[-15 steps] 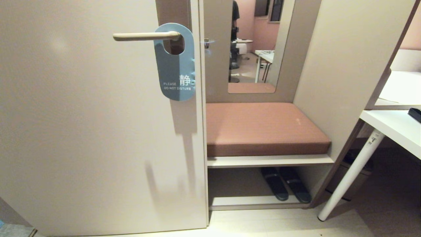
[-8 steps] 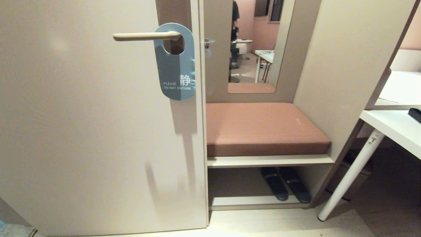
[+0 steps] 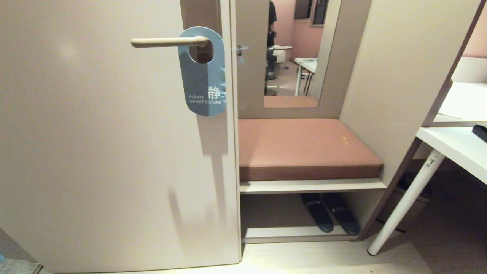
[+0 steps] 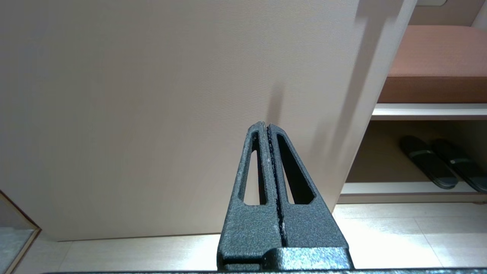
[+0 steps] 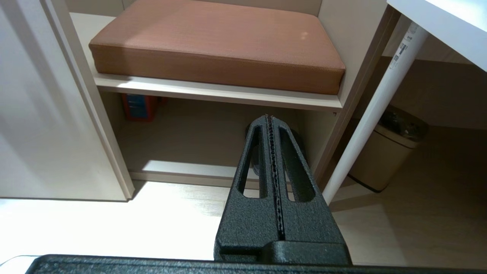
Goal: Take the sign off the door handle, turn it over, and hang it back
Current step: Take down the sign
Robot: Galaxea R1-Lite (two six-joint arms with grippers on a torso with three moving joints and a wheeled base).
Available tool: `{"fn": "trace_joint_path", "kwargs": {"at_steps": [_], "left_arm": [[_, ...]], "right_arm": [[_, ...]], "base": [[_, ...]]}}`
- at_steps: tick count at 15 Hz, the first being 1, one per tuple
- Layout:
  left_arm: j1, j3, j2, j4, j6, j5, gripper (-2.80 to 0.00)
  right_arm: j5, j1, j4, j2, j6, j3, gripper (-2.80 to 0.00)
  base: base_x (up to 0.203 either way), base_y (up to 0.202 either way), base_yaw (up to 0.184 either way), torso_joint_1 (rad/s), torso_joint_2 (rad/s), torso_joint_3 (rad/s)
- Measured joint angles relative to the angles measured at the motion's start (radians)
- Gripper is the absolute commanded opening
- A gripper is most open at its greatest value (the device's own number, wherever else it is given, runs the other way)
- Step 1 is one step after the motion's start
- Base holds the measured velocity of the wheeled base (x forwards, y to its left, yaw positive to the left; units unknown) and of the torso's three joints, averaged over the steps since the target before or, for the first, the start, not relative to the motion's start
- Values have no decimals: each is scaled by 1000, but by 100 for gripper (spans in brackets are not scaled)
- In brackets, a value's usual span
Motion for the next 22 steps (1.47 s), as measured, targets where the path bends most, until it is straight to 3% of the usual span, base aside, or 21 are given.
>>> {"fn": "trace_joint_path", "kwargs": {"at_steps": [22], "left_arm": [[0, 0, 0, 0, 0, 0, -280]], "right_arm": [[0, 0, 0, 0, -1, 0, -280]], "base": [[0, 0, 0, 0, 0, 0]]}}
